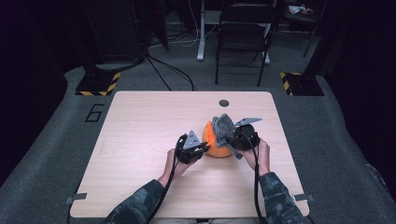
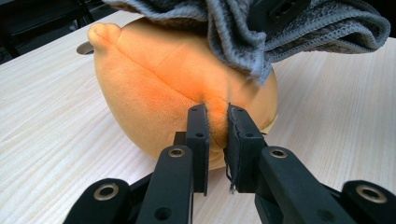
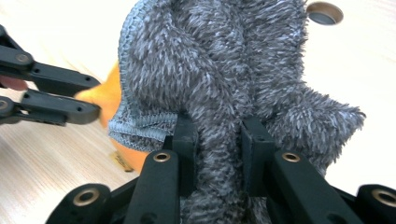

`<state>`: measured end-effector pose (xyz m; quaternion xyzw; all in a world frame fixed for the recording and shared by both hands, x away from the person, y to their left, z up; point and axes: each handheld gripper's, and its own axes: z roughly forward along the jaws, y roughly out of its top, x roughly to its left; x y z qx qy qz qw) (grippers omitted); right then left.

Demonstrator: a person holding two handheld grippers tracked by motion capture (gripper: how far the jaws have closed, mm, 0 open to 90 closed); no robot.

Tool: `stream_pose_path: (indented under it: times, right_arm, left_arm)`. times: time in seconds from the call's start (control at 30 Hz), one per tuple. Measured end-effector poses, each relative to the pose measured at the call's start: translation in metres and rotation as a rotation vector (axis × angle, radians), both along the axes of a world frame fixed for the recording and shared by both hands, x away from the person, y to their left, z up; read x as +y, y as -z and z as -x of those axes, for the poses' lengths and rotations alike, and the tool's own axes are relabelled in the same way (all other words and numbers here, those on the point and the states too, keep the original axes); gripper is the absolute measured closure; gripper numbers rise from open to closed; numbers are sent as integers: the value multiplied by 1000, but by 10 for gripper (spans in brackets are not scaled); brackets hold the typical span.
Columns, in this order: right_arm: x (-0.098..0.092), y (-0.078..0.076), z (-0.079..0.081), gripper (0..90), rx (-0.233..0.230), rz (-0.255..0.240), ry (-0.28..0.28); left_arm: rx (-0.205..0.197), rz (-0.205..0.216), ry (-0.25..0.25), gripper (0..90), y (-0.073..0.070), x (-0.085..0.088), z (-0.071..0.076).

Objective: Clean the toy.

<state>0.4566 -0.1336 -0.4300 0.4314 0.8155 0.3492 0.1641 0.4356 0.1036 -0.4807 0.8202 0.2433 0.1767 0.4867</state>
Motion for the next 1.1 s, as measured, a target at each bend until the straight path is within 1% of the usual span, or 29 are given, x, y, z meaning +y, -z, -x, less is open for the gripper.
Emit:
stream_pose_path:
  times: [0.03, 0.1, 0.3, 0.33, 0.37, 0.4, 0.43, 0.5, 0.53, 0.6, 0.63, 0.7, 0.77, 0.8, 0.83, 0.9, 0.93, 0.97, 1.0, 1.03, 1.07, 1.1]
  right_arm:
    - [0, 0, 0, 715, 0, 0, 0]
    - [-6, 3, -1, 716, 14, -2, 23]
    - [-12, 7, -4, 716, 35, 3, 47]
    - [-14, 8, -5, 716, 38, 25, 61]
    - [-15, 8, -6, 717, 46, 28, 74]
    - [-17, 9, -7, 716, 47, 17, 72]
    - [-18, 10, -7, 716, 58, 18, 78]
    - [-20, 10, -8, 716, 58, 21, 82]
    - [-22, 12, -9, 716, 73, 24, 98]
    - [-24, 13, -10, 716, 73, 21, 102]
    - [-25, 13, -10, 717, 84, 27, 119]
    - [-29, 16, -12, 717, 102, 27, 142]
    - [-30, 17, -14, 717, 101, 30, 146]
    - [-31, 18, -16, 717, 106, 37, 158]
    - [-31, 18, -16, 718, 118, 43, 158]
    - [-33, 20, -17, 717, 116, 59, 173]
    - [-34, 20, -17, 717, 121, 78, 186]
    - [-34, 20, -17, 717, 121, 78, 186]
    - [-38, 22, -18, 717, 125, 90, 205]
    - [-38, 22, -18, 717, 125, 90, 205]
    - [-42, 20, -18, 717, 122, 82, 216]
    - [-42, 20, -18, 717, 122, 82, 216]
  left_arm:
    - [0, 0, 0, 800, 0, 0, 0]
    - [5, -5, 2, 800, 0, 1, 0]
    - [5, -5, -6, 800, 1, 4, -1]
    - [5, -3, -10, 799, 1, 4, -1]
    - [10, -4, -5, 800, 1, 5, -1]
    - [7, -2, -8, 800, 1, 5, -2]
    - [6, -2, -7, 800, 1, 5, -2]
    - [5, -1, -6, 800, 1, 5, -2]
    - [6, 1, -4, 799, 1, 5, -2]
    - [7, 3, -5, 800, 1, 5, -2]
    - [4, 3, -3, 799, 1, 6, -3]
    - [21, 10, 0, 799, 2, 6, -2]
    - [17, 9, 3, 799, 2, 7, -2]
    - [17, 17, -2, 799, 3, 7, -3]
    - [18, 15, -2, 798, 3, 7, -3]
    - [19, 14, 2, 799, 3, 7, -3]
    - [8, 4, 3, 798, 2, 7, -3]
    - [8, 4, 3, 798, 2, 7, -3]
    - [7, 3, 1, 798, 2, 8, -3]
    - [6, 11, -11, 798, 2, 8, -4]
    - [12, 9, -12, 797, 2, 9, -5]
    - [12, 9, -12, 797, 2, 9, -5]
